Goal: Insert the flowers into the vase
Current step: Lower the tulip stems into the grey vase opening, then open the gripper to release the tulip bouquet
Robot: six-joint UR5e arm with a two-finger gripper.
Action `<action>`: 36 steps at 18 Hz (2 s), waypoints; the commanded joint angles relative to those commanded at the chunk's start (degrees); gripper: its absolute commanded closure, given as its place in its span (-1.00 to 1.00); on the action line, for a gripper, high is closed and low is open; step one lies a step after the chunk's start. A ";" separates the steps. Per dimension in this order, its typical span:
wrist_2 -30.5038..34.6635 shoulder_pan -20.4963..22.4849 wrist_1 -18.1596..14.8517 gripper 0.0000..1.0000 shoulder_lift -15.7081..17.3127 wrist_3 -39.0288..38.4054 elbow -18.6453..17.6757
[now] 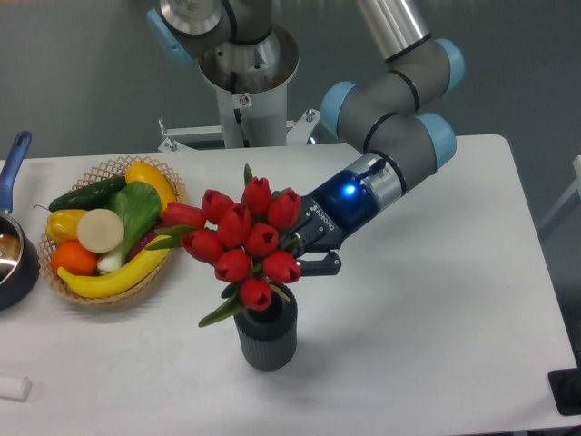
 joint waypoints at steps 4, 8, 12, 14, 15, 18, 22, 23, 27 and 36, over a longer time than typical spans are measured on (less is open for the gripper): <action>1.58 -0.70 -0.09 0.68 -0.88 1.68 -0.36; 3.51 -0.70 0.09 0.64 -2.11 2.38 -0.18; 5.10 -0.70 0.09 0.63 -3.78 4.05 -0.18; 5.10 -0.53 0.09 0.62 -4.22 4.93 -0.18; 5.10 -0.44 0.09 0.62 -4.49 4.93 -0.18; 5.19 -0.18 0.09 0.62 -4.84 5.37 -0.62; 5.19 0.00 0.09 0.53 -5.19 6.60 -0.71; 5.19 0.00 0.09 0.53 -5.19 6.60 -0.62; 5.10 0.09 0.09 0.28 -5.19 6.78 -0.53; 5.10 0.79 0.18 -0.55 -4.93 7.48 -0.44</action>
